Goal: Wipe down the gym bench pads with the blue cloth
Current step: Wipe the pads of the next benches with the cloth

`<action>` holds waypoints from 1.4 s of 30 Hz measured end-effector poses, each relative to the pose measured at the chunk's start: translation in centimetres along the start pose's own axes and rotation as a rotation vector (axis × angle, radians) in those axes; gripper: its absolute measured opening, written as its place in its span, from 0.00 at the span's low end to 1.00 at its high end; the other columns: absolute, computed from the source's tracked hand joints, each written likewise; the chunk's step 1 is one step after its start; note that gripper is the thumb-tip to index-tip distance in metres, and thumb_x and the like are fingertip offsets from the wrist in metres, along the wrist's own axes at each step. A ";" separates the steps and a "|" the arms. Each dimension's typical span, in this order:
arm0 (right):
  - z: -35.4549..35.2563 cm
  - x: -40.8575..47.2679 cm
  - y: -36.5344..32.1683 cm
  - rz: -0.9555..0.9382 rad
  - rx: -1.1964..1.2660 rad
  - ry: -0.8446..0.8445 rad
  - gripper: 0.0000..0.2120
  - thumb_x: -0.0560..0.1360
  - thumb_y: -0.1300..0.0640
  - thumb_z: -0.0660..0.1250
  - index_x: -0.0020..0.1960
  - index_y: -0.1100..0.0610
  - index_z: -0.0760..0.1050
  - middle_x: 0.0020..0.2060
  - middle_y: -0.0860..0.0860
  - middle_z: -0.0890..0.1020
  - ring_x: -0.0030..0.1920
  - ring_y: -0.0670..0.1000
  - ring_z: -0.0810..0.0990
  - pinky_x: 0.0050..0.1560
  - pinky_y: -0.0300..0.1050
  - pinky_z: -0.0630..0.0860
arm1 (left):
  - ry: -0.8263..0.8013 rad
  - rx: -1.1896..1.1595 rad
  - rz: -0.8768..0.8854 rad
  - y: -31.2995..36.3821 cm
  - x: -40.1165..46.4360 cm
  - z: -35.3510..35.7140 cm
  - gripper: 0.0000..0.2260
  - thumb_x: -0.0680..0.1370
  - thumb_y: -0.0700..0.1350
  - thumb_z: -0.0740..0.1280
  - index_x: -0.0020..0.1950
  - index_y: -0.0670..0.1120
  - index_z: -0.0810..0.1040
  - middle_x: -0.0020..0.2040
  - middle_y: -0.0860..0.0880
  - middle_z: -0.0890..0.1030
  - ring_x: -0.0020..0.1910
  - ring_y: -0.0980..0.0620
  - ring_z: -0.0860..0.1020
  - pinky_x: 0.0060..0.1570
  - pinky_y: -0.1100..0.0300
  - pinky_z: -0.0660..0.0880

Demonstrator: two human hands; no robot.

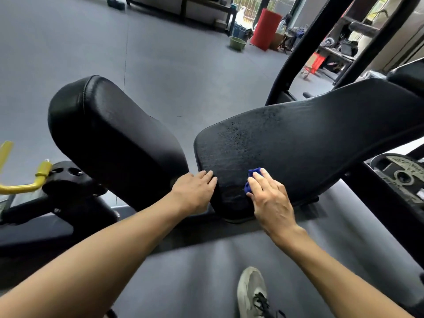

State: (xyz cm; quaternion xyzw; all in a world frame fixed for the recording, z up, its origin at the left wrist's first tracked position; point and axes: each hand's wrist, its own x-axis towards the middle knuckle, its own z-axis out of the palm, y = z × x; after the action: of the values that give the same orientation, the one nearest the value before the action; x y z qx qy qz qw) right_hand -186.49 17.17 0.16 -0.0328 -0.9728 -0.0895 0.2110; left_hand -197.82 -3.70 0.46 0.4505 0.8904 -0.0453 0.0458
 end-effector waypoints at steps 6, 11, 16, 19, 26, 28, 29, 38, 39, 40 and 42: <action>3.3 -1.6 -8.0 -0.193 0.139 0.045 0.18 0.74 0.64 0.62 0.63 0.65 0.79 0.63 0.61 0.80 0.66 0.61 0.78 0.64 0.53 0.77 | -0.025 0.051 -0.006 0.0 0.3 0.4 0.32 0.84 0.51 0.55 0.84 0.44 0.45 0.84 0.44 0.47 0.81 0.44 0.57 0.74 0.50 0.63; 1.4 1.1 0.1 -0.158 0.079 0.000 0.18 0.74 0.65 0.71 0.63 0.63 0.78 0.67 0.63 0.77 0.70 0.62 0.74 0.69 0.55 0.73 | -0.042 0.054 -0.039 0.1 0.4 0.8 0.35 0.84 0.57 0.56 0.84 0.45 0.43 0.84 0.45 0.45 0.81 0.43 0.57 0.74 0.49 0.61; 1.4 2.7 1.9 0.075 0.012 -0.028 0.18 0.75 0.63 0.72 0.64 0.65 0.75 0.70 0.69 0.71 0.72 0.67 0.69 0.71 0.60 0.70 | -0.065 0.074 -0.092 0.4 0.5 1.0 0.41 0.83 0.66 0.54 0.83 0.43 0.40 0.84 0.44 0.43 0.82 0.43 0.52 0.76 0.50 0.58; 3.1 2.4 -1.7 -0.104 0.129 -0.076 0.20 0.74 0.65 0.72 0.64 0.67 0.75 0.69 0.68 0.73 0.72 0.67 0.70 0.68 0.62 0.72 | -0.084 0.083 -0.114 0.4 0.7 0.9 0.42 0.82 0.67 0.54 0.83 0.43 0.40 0.84 0.44 0.43 0.83 0.44 0.51 0.77 0.50 0.56; 1.2 4.5 3.4 -0.243 0.103 -0.152 0.22 0.75 0.63 0.71 0.67 0.62 0.74 0.71 0.64 0.72 0.72 0.64 0.70 0.73 0.57 0.68 | -0.109 0.126 -0.132 0.5 0.9 1.1 0.45 0.81 0.69 0.51 0.82 0.38 0.40 0.83 0.41 0.42 0.83 0.44 0.48 0.79 0.51 0.53; 0.5 5.1 5.4 -0.043 0.048 -0.136 0.21 0.77 0.63 0.70 0.69 0.63 0.72 0.73 0.65 0.68 0.74 0.65 0.67 0.75 0.56 0.64 | -0.124 0.144 -0.140 0.6 0.8 1.2 0.44 0.82 0.69 0.49 0.82 0.37 0.39 0.83 0.40 0.42 0.83 0.43 0.46 0.79 0.50 0.52; 0.7 5.2 5.1 0.027 0.032 -0.119 0.22 0.77 0.63 0.70 0.69 0.65 0.72 0.73 0.67 0.68 0.74 0.66 0.67 0.75 0.57 0.64 | -0.133 0.151 -0.145 0.6 0.9 1.2 0.44 0.82 0.69 0.48 0.82 0.37 0.39 0.83 0.40 0.41 0.83 0.43 0.46 0.79 0.50 0.52; 3.7 5.1 -3.0 -0.345 0.196 -0.184 0.19 0.72 0.63 0.69 0.63 0.62 0.77 0.67 0.63 0.77 0.68 0.63 0.76 0.71 0.56 0.69 | -0.162 0.142 -0.179 0.9 1.0 1.2 0.44 0.82 0.68 0.50 0.81 0.35 0.40 0.83 0.38 0.43 0.83 0.42 0.45 0.80 0.50 0.48; 3.2 5.7 -1.2 -0.293 0.179 -0.182 0.18 0.74 0.63 0.68 0.64 0.60 0.76 0.69 0.61 0.75 0.70 0.61 0.74 0.73 0.54 0.67 | -0.164 0.147 -0.180 0.9 1.0 1.2 0.44 0.82 0.69 0.50 0.81 0.35 0.40 0.83 0.38 0.42 0.83 0.42 0.45 0.80 0.49 0.48; 2.7 6.4 0.8 -0.202 0.151 -0.196 0.18 0.76 0.64 0.67 0.65 0.58 0.75 0.72 0.60 0.72 0.72 0.60 0.71 0.75 0.52 0.65 | -0.168 0.154 -0.183 0.9 1.0 1.3 0.44 0.82 0.69 0.49 0.81 0.35 0.40 0.83 0.38 0.42 0.83 0.42 0.45 0.80 0.49 0.48; 1.9 8.2 3.2 0.010 0.081 -0.191 0.16 0.78 0.64 0.65 0.66 0.59 0.73 0.75 0.60 0.67 0.76 0.60 0.65 0.77 0.51 0.62 | -0.186 0.173 -0.194 0.9 0.9 1.3 0.44 0.82 0.69 0.47 0.81 0.35 0.39 0.83 0.38 0.41 0.83 0.42 0.43 0.80 0.48 0.46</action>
State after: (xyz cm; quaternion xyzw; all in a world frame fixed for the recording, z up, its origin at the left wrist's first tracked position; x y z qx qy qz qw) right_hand -194.36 20.92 2.33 -0.0375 -0.9911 -0.0454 0.1191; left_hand -197.60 -2.60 -0.99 0.3583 0.9145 -0.1677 0.0842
